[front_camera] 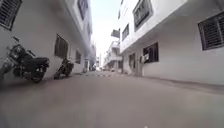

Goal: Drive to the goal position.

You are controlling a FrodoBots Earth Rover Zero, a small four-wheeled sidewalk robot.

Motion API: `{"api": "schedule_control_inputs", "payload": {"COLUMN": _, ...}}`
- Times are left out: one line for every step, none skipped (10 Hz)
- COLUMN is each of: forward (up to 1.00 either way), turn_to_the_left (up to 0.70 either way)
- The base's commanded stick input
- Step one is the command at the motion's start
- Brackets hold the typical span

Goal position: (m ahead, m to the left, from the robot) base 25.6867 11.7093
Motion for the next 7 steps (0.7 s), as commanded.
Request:
{"api": "schedule_control_inputs", "payload": {"forward": 1.0, "turn_to_the_left": -0.26}}
{"api": "schedule_control_inputs", "payload": {"forward": 1.0, "turn_to_the_left": -0.4}}
{"api": "schedule_control_inputs", "payload": {"forward": 1.0, "turn_to_the_left": -0.4}}
{"api": "schedule_control_inputs", "payload": {"forward": 1.0, "turn_to_the_left": -0.4}}
{"api": "schedule_control_inputs", "payload": {"forward": 1.0, "turn_to_the_left": -0.4}}
{"api": "schedule_control_inputs", "payload": {"forward": 1.0, "turn_to_the_left": -0.4}}
{"api": "schedule_control_inputs", "payload": {"forward": 1.0, "turn_to_the_left": -0.4}}
